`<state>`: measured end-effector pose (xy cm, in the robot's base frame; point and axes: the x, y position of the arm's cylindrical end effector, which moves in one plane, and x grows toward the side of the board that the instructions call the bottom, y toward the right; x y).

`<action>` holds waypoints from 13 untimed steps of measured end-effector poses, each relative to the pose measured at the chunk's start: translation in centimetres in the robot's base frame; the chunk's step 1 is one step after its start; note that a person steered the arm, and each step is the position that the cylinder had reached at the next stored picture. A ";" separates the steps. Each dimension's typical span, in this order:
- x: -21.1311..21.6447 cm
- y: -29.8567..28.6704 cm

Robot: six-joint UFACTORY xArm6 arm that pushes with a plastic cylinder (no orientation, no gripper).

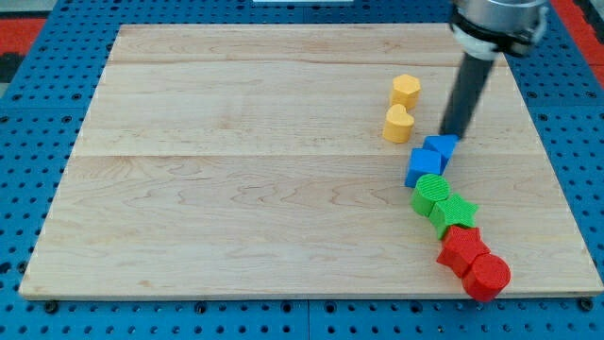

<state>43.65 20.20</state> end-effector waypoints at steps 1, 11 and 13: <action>2.7 2.7; 18.2 -6.8; 18.2 -14.0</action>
<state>61.82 6.18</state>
